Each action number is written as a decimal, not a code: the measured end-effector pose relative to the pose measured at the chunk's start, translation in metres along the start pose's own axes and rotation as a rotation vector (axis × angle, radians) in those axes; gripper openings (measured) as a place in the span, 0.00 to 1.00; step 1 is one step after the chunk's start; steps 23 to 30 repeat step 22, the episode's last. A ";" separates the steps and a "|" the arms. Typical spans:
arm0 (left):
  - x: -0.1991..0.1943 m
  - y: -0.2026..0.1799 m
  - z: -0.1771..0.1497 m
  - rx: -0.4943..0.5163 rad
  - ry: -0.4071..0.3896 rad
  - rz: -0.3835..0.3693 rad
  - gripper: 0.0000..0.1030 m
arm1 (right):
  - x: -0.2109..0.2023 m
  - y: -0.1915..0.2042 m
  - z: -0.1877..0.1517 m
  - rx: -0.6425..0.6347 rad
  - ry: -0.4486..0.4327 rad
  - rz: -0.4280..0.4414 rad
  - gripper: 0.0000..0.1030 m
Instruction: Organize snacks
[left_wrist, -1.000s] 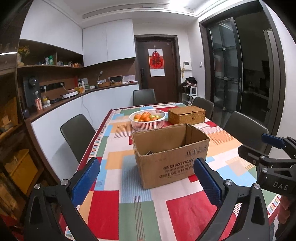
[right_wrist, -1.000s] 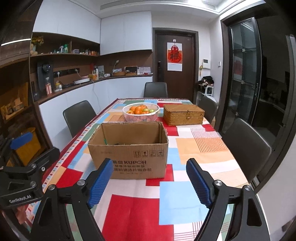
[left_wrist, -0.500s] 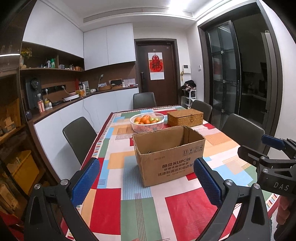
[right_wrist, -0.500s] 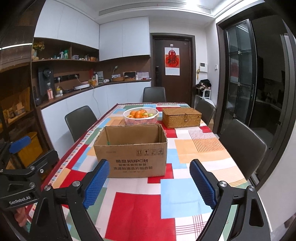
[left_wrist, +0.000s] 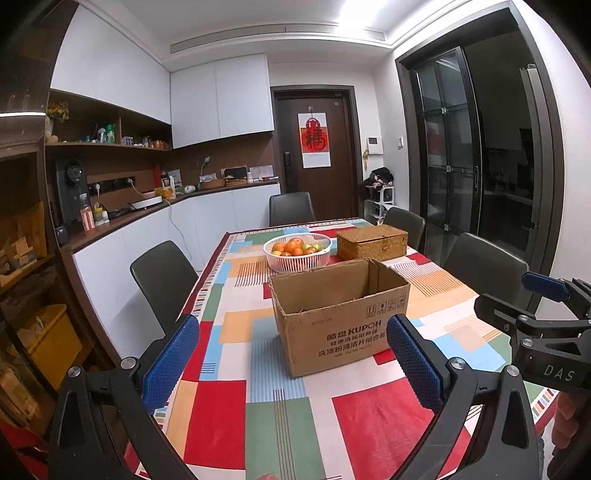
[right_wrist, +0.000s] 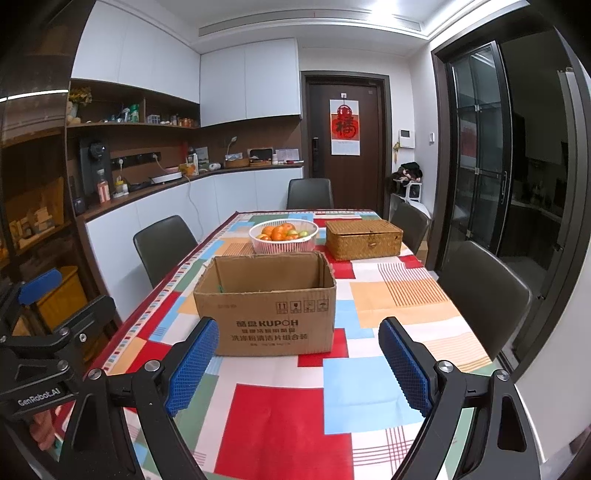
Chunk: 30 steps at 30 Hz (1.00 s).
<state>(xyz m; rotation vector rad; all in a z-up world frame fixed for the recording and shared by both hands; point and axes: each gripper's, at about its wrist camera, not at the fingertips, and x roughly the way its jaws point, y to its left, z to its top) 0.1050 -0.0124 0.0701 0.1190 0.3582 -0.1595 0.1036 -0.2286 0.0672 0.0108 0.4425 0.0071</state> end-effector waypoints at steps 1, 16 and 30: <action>0.000 0.000 0.000 0.000 0.000 -0.001 1.00 | 0.000 0.000 0.000 0.001 -0.001 0.000 0.86; 0.006 0.001 0.001 -0.007 0.024 -0.010 1.00 | 0.003 0.000 0.000 0.005 0.010 -0.007 0.86; 0.009 0.003 0.001 -0.008 0.028 -0.004 1.00 | 0.004 0.000 -0.001 0.004 0.014 -0.008 0.86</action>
